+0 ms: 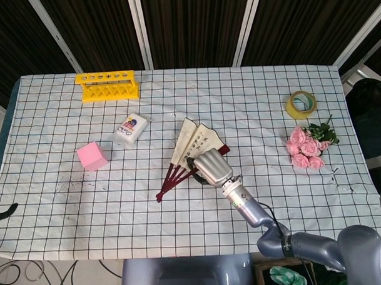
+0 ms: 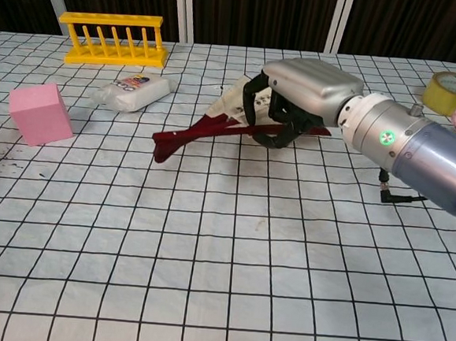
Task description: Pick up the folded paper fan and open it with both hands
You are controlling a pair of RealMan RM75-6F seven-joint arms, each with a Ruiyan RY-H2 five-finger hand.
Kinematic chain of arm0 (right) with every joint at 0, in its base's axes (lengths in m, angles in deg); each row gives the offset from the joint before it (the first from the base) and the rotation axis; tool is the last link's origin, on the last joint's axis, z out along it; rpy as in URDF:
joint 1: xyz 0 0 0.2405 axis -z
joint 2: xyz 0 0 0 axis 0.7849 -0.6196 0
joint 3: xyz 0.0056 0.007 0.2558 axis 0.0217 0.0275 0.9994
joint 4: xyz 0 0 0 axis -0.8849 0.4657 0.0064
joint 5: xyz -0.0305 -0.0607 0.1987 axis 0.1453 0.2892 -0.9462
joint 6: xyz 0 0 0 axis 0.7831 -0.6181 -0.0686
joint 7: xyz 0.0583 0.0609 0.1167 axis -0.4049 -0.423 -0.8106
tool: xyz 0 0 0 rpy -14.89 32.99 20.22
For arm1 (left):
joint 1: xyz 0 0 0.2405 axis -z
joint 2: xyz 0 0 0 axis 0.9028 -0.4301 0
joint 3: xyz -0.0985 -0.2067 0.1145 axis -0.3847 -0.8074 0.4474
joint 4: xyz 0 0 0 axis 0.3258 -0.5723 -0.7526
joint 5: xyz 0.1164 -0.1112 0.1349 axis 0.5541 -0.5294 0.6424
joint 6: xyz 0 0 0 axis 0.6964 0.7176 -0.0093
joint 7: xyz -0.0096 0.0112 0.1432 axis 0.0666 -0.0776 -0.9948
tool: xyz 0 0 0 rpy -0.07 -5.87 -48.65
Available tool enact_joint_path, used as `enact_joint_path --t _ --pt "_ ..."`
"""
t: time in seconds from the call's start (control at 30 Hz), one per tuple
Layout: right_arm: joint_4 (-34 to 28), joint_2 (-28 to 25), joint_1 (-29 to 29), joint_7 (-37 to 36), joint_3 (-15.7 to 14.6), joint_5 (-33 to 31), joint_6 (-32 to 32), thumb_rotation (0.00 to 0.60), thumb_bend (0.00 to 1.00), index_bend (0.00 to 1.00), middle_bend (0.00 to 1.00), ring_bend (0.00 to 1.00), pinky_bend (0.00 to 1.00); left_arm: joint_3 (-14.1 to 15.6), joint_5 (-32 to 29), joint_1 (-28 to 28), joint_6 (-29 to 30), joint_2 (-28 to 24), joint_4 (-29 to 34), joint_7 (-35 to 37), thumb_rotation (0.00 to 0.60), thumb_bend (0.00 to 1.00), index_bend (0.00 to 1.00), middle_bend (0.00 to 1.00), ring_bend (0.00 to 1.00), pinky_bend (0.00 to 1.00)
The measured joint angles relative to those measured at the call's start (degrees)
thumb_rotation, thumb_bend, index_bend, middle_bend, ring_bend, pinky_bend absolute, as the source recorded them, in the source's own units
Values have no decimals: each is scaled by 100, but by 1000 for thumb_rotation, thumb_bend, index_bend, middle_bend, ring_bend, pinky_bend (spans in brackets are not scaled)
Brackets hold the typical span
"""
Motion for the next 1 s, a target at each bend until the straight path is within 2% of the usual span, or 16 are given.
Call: enact_joint_path --t 0.27,0.33,0.43,0.47,0.6,0.7,0.83,1.0 --pt "61 -215 -182 -318 156 449 -313 600 566 894 1000 1000 1000 -164 172 245 -15 -76 148 -213 600 0 0 0 0 3" --pt "63 -273 -224 -380 212 507 -373 600 566 894 1000 1000 1000 -233 229 347 -40 -100 172 -263 600 0 14 12 14 44" --pt "27 -357 -276 -408 279 534 -400 600 565 894 1000 1000 1000 -348 311 539 -109 -129 171 -353 600 0 100 120 121 182" --pt "-2 -389 -292 -409 296 538 -402 600 565 895 1000 1000 1000 -383 340 608 -139 -135 158 -386 600 2 138 191 180 234" --pt "-107 -478 -333 -403 330 560 -418 600 566 904 1000 1000 1000 -564 443 974 -321 -123 -24 -563 600 12 217 334 274 301" --pt "-211 -538 -363 -367 377 540 -422 600 566 913 1000 1000 1000 -721 413 1349 -635 -67 -251 -746 600 13 245 383 333 340" --pt "-344 -643 -406 -260 462 446 -395 600 566 917 1000 1000 1000 -884 284 1908 -1158 77 -491 -1126 600 13 253 391 382 365" --pt "-484 -696 -420 -119 540 213 -332 600 566 919 1000 1000 1000 -903 171 2195 -1363 286 -613 -1400 600 29 264 418 413 379"
